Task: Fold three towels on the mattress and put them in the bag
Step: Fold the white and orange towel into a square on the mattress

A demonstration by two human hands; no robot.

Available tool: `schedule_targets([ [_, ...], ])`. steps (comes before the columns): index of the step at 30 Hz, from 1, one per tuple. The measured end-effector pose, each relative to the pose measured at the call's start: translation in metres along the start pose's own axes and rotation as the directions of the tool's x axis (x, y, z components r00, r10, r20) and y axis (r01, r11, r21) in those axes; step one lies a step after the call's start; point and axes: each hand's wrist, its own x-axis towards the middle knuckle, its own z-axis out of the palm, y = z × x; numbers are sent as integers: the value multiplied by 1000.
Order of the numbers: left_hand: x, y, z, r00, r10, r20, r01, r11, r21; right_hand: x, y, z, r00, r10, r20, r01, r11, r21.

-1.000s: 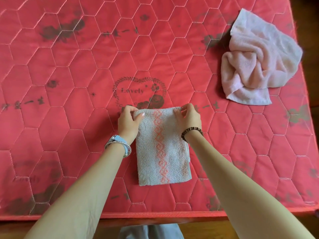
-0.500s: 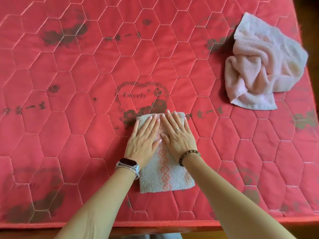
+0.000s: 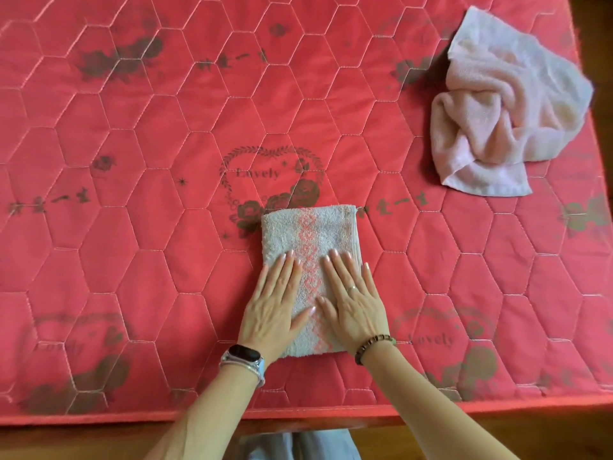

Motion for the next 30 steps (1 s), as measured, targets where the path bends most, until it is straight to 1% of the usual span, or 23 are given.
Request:
schedule_targets([
  [2,0,0,-1,1000,2,-3,-2,1000,-27,1,0,-4,1000,-7,13,7,1000,-5],
  [4,2,1,-7,999,-29,-39,25,995,-94,2,0,-10,1000,-4,0,4,1000,30],
  [5,4,0,-11,995,-66,-75,55,988,-145,2,0,-12,1000,0,-12,1,996,94],
  [6,8,-2,-16,985,-120,-122,92,972,-215,2,-2,-17,1000,13,-28,-7,979,204],
  [7,13,-4,-20,966,-197,-166,139,941,-308,2,-3,-23,997,56,-44,-36,933,359],
  [8,18,-8,-24,937,-293,-190,190,884,-426,1,-6,-32,988,145,-53,-94,834,543],
  [9,26,-11,-29,902,-395,-172,239,790,-564,1,-7,-42,961,275,-27,-177,686,706],
  [10,34,-15,-35,866,-489,-105,285,655,-700,3,-8,-53,920,388,49,-255,499,828],
  [11,44,-18,-42,826,-563,-7,334,500,-799,6,-7,-62,878,446,172,-319,279,905],
  [12,53,-23,-48,790,-604,102,383,356,-852,10,-4,-70,840,433,326,-383,47,923],
  [13,62,-28,-52,760,-616,205,429,239,-871,13,-1,-76,802,357,480,-452,-162,877],
  [14,70,-31,-56,743,-608,281,459,156,-875,17,2,-82,758,251,603,-528,-306,792],
  [15,76,-35,-57,734,-593,332,481,107,-870,19,5,-85,711,146,688,-605,-373,704],
  [16,81,-38,-58,730,-576,368,501,84,-861,20,7,-86,665,50,745,-675,-386,629],
  [18,87,-41,-61,717,-554,424,543,61,-838,22,11,-83,598,-72,798,-762,-360,538],
  [19,90,-41,-63,708,-542,453,563,45,-826,23,13,-79,582,-102,807,-779,-354,517],
  [21,94,-40,-69,708,-494,504,584,10,-812,25,17,-75,566,-130,814,-787,-379,487],
  [23,95,-37,-77,741,-436,511,569,4,-822,28,21,-73,550,-150,821,-789,-415,453],
  [25,92,-33,-88,786,-397,473,532,46,-845,28,23,-72,535,-165,829,-792,-439,423],
  [27,84,-29,-99,851,-352,390,455,122,-882,29,28,-71,529,-199,825,-790,-472,392],
  [28,78,-26,-105,887,-312,340,405,172,-898,28,29,-74,529,-220,819,-789,-484,379],
  [30,63,-21,-114,955,-163,248,285,267,-921,29,34,-76,536,-239,810,-788,-485,379],
])
